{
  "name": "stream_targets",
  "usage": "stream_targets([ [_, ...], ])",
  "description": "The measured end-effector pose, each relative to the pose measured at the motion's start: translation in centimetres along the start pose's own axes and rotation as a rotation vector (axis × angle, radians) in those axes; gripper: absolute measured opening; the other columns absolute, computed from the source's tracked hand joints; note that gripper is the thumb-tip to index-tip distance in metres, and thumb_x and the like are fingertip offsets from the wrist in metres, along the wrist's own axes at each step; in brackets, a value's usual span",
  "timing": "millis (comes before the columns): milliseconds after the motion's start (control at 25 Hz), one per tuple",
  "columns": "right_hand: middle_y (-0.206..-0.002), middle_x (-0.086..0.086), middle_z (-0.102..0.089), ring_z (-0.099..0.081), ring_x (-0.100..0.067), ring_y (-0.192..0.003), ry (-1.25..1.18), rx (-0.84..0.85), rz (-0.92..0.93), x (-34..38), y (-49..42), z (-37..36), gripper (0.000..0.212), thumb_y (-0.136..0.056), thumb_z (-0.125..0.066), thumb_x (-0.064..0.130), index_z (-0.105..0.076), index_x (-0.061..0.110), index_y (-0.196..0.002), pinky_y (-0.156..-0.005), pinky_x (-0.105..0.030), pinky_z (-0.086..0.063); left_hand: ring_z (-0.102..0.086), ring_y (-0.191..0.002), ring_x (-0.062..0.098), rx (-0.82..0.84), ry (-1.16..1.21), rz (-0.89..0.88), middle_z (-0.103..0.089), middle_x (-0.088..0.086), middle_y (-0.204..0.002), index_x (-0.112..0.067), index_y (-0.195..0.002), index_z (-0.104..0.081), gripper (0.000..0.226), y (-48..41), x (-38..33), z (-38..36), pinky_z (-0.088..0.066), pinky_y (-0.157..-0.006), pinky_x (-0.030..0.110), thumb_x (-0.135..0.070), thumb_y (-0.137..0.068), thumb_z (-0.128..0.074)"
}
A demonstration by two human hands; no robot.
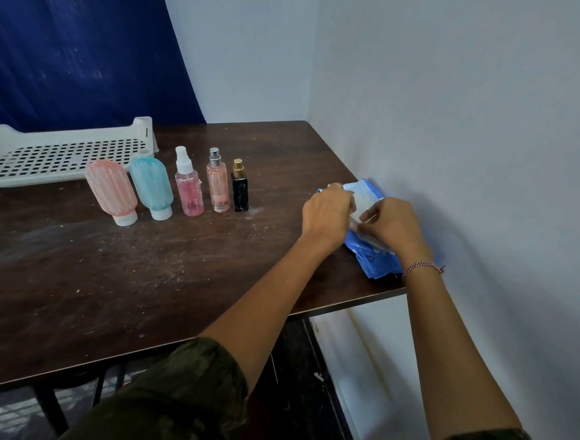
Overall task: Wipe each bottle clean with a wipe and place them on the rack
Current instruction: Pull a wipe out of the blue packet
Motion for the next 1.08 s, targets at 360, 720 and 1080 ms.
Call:
stream_targets([
  [360,-0.102,-0.019,-0.067,-0.061,-0.03,-0.096,0.018,0.009,-0.047,-0.3,-0.2,0.1,0.024,-0.093,-0.052,0.013,-0.068,-0.003,-0.101,-0.084,-0.034,-0.048,-0.06,-0.101,0.018,0.052,0.085,0.065,-0.069,-0.002,-0.106,-0.026,-0.13,-0.053,0.045,0.3,0.4,-0.5,-0.046,-0.077,0.029,-0.004,-0.091,-0.047],
  [720,-0.086,-0.014,-0.071,-0.061,-0.019,-0.073,-0.093,-0.243,0.027,0.7,0.4,3.4,0.015,-0.085,-0.067,0.014,-0.074,0.001,-0.089,-0.067,-0.026,-0.046,-0.057,-0.103,0.018,0.008,0.15,-0.002,-0.066,-0.001,-0.107,-0.029,-0.121,-0.061,0.035,-0.2,-0.2,0.5,-0.048,-0.082,0.033,-0.013,-0.092,-0.051],
  [1080,-0.091,-0.013,-0.065,-0.056,-0.025,-0.076,-0.155,-0.343,0.162,3.0,0.6,5.7,0.015,-0.094,-0.044,0.004,-0.057,0.007,-0.101,-0.066,-0.033,-0.045,-0.044,-0.088,0.008,-0.251,0.345,0.034,-0.05,-0.007,-0.09,-0.018,-0.085,-0.067,0.012,-0.7,1.2,5.2,-0.033,-0.058,0.017,-0.029,-0.085,-0.067],
])
Point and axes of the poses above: each hand's wrist, its own y-axis away from the middle knuckle, its own z-axis out of the back of the hand, x = y × z, the point moved 7 cm from there along -y, towards the middle knuckle
